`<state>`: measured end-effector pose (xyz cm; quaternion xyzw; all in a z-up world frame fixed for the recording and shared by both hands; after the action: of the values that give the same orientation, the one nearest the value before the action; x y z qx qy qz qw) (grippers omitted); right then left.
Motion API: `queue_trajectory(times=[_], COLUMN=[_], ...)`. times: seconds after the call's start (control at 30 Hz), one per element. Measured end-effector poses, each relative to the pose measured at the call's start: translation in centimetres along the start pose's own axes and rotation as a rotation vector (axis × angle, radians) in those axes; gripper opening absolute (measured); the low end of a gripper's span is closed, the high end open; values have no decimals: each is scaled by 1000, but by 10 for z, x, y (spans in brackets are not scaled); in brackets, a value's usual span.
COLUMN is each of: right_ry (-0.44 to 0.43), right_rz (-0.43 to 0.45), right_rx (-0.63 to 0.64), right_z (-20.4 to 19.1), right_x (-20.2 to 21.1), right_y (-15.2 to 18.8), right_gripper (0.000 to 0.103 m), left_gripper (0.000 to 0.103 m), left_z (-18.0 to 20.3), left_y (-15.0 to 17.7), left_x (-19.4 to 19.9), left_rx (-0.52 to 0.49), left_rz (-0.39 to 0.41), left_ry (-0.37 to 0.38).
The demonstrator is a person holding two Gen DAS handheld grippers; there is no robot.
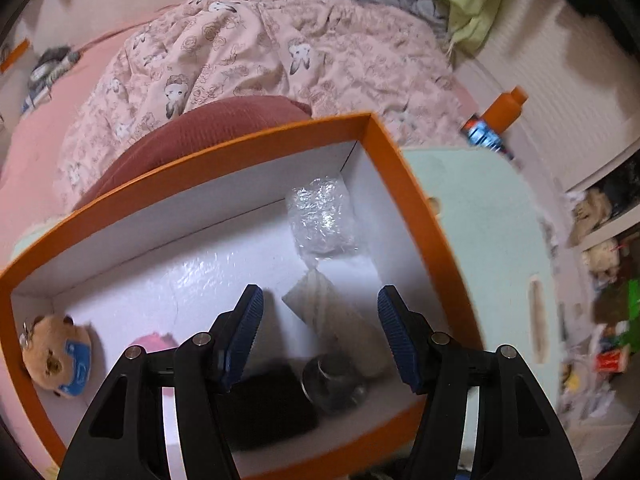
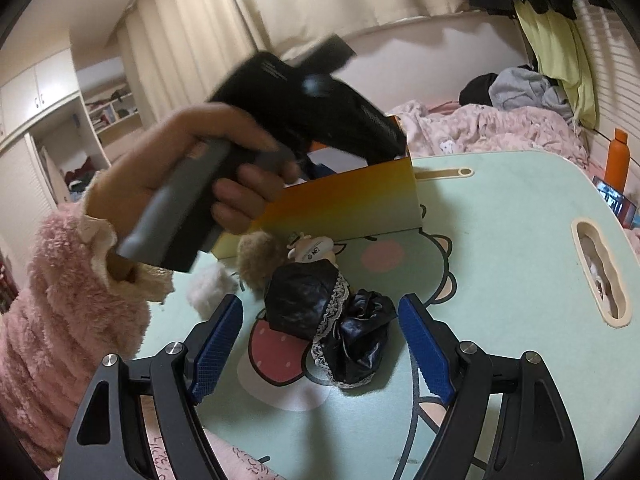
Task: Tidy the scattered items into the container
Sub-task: 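Reach into the box and grasp the white roll with the left tool, then lift the white roll out and lay it on the table, left tool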
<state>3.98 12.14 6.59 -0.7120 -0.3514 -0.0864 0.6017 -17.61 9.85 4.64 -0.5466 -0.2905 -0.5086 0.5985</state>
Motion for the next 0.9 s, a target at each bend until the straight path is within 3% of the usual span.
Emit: queue_trajectory(times=[0.03, 0.13, 0.33, 0.57, 0.9], right_ry=[0, -1, 0, 0, 0], right_rz=[0, -4, -7, -13, -21], right_rx=[-2, -9, -17, -18, -20], right_z=[0, 0, -1, -1, 3], right_x=[0, 0, 2, 1, -2], right_y=[0, 1, 2, 3, 1], right_gripper=[80, 80, 80, 80, 80], left_gripper=[40, 34, 30, 26, 26], left_z=[1, -2, -18, -22, -17], left_y=[0, -1, 2, 18, 30], left_x=[0, 4, 24, 96, 115], left_rx=[-16, -18, 0, -27, -40], left_rz=[7, 23, 87, 248, 277], left_ry=[-19, -28, 18, 107, 162])
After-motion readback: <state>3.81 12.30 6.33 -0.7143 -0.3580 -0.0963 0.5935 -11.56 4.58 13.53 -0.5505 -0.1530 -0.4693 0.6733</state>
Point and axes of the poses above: each gripper's, at about its wrist camera, not at the fingertips, and x roughly against the way its jaws point, z to its right, y to its underside, the point moved 2 cm from there along -x, roughly the way its jaws point, and after that the axes turned 9 degrees about y, right-handed, at the moved point
